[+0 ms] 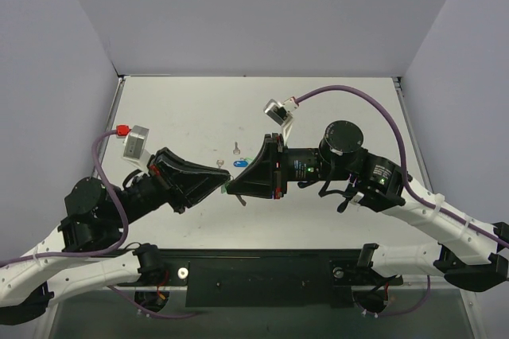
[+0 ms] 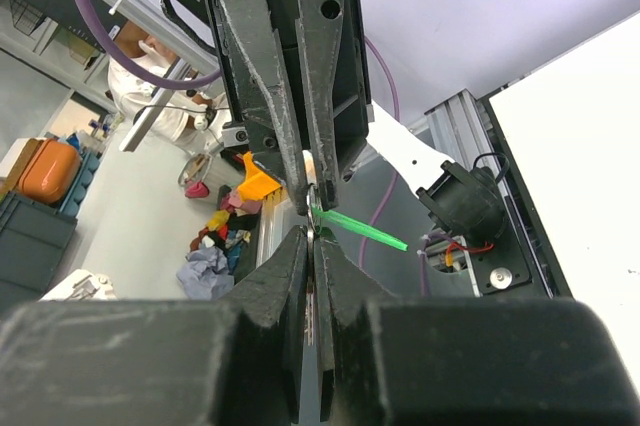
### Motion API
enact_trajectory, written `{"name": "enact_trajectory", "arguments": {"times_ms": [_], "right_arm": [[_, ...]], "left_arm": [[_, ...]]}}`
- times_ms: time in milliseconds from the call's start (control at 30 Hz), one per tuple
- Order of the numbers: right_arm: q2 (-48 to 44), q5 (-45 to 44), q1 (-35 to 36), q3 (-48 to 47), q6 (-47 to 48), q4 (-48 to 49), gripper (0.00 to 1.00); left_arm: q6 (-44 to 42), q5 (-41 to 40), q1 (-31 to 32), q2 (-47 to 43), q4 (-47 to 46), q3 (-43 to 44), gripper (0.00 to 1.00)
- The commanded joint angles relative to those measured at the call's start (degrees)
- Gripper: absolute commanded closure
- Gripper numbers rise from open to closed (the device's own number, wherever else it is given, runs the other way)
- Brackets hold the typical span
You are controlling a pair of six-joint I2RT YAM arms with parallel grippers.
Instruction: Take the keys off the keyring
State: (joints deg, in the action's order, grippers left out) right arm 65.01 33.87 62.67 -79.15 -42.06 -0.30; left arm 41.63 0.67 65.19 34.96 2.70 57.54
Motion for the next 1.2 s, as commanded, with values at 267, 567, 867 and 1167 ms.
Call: {"name": "enact_trajectory", "arguments": {"times_ms": [267,567,867,1167], "right_arm": [[-1.73,0.85,-0.01,0.23,-0.12,3.28,1.0],[-1.56,1.82,-0.01,-0.56,0.4,1.35,1.0],[-1.2,3.05,-0.01,-1.26,1.02,-1.29,1.0],[-0.77,3.57,-0.18,-2.23,1.9,-3.39,1.0]], "left_arm": [[-0.49,0.83,0.2,1.87,-0.7,1.52,1.0],[-2.78,7.68,0.12,3.88,4.94,4.77,1.0],[-4.97,12.25,0.2,5.38,10.13,7.85,1.0],[-7.35,13.04,0.2,6.7,15.84,9.87,1.0]]}}
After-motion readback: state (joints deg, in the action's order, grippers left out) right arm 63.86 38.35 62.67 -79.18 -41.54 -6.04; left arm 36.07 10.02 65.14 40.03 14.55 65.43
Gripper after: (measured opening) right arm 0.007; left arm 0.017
